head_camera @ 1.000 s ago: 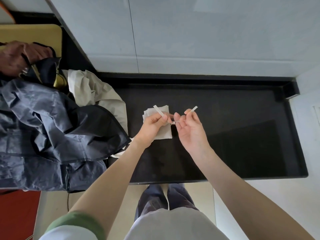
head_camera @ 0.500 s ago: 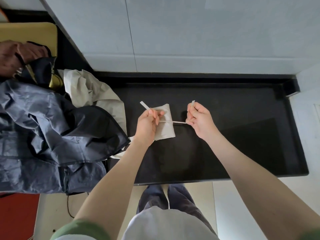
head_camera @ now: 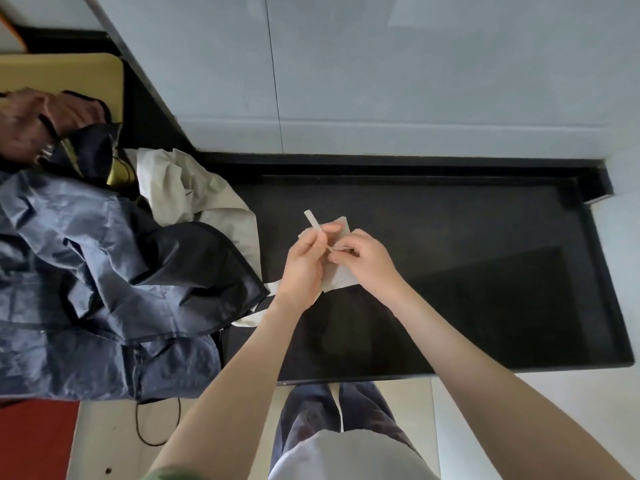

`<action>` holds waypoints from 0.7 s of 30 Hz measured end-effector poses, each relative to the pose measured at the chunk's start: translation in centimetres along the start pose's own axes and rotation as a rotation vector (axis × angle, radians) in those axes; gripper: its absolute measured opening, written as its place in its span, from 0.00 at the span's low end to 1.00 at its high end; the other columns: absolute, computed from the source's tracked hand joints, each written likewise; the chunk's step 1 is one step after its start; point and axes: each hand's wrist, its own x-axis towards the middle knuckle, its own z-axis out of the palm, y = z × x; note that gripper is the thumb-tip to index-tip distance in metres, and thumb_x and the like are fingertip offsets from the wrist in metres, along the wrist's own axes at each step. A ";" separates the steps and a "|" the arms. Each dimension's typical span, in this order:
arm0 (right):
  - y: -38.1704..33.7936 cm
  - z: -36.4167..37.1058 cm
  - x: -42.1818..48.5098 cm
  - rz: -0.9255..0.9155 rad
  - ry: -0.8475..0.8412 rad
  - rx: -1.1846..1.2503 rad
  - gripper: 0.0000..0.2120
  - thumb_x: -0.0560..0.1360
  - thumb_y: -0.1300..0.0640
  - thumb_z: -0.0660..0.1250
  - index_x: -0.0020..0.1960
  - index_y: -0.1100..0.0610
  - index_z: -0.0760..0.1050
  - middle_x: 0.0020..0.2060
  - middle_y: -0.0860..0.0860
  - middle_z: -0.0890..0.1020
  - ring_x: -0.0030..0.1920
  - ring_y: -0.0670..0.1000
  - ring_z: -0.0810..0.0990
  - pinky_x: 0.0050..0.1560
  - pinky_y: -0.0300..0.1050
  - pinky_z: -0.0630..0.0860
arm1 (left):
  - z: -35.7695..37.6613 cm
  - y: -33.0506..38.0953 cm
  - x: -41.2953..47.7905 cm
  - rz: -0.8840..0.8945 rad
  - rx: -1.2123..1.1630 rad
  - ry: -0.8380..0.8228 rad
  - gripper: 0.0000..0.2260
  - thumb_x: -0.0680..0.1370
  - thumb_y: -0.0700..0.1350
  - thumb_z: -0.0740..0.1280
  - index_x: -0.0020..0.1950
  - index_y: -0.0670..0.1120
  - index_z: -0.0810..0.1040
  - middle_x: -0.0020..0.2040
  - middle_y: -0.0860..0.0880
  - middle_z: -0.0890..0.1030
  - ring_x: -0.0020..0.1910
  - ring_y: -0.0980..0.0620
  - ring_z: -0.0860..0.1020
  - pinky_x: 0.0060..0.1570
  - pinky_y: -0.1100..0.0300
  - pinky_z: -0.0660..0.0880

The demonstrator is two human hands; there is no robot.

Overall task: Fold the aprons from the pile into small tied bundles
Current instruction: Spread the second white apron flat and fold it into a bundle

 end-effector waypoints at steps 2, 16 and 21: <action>0.4 0.0 -0.3 0.042 0.021 0.104 0.04 0.76 0.59 0.68 0.42 0.54 0.79 0.42 0.46 0.75 0.43 0.42 0.76 0.47 0.35 0.71 | 0.2 0.4 -0.2 0.016 0.234 0.042 0.13 0.82 0.43 0.59 0.66 0.50 0.73 0.57 0.45 0.80 0.58 0.45 0.78 0.61 0.50 0.74; 0.8 0.6 -1.8 0.178 0.101 0.717 0.10 0.80 0.57 0.62 0.42 0.55 0.77 0.36 0.44 0.78 0.38 0.41 0.75 0.45 0.38 0.71 | 1.1 -1.4 -1.0 0.432 1.022 0.248 0.10 0.80 0.37 0.62 0.57 0.44 0.81 0.58 0.50 0.80 0.60 0.59 0.73 0.65 0.65 0.68; 0.6 0.6 -1.6 0.269 0.151 0.609 0.05 0.79 0.56 0.64 0.47 0.54 0.78 0.46 0.49 0.82 0.51 0.48 0.80 0.52 0.40 0.77 | 0.1 -2.3 -0.2 0.725 1.450 0.132 0.10 0.72 0.33 0.70 0.53 0.36 0.82 0.54 0.39 0.81 0.59 0.47 0.73 0.62 0.52 0.73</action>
